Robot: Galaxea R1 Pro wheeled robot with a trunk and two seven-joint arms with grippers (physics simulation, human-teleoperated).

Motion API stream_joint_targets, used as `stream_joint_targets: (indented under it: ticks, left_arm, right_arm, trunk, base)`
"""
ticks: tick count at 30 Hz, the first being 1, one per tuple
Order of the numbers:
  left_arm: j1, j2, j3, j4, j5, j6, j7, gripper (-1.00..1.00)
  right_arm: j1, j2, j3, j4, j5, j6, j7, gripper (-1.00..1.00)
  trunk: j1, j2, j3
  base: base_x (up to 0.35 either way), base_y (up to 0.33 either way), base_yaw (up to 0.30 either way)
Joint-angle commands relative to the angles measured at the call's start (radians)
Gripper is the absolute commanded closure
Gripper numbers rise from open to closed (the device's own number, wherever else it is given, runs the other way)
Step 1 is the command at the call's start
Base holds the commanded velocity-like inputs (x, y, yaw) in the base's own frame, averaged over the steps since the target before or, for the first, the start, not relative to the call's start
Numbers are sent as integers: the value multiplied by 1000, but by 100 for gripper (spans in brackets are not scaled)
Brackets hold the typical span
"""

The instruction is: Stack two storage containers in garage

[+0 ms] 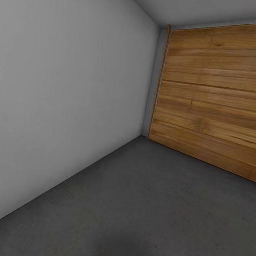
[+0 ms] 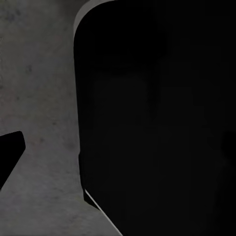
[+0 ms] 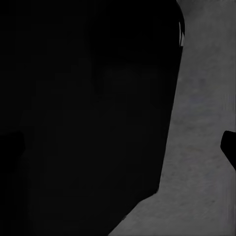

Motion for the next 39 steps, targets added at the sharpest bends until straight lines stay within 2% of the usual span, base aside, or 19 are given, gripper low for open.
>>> stream_joint_targets:
  ticks: [1,20,21,39]
  left_arm:
    - [0,0,0,-1,0,0,0,-100]
    - [0,1,0,-1,0,0,0,-100]
    - [0,1,0,-1,0,0,0,-100]
    - [0,1,0,-1,0,0,0,-100]
  right_arm:
    - [0,0,13,0,-1,-1,1,-100]
    - [0,0,120,0,-3,-3,-8,-100]
    - [0,0,561,0,-3,-3,-8,-100]
    - [0,0,561,0,-3,-4,-8,-100]
  trunk:
    - [0,0,-1]
    - [0,0,-1]
    - [0,0,-1]
    - [0,0,-1]
  base:
    - [0,0,46]
    - [0,0,253]
    - [0,0,278]
    - [0,0,278]
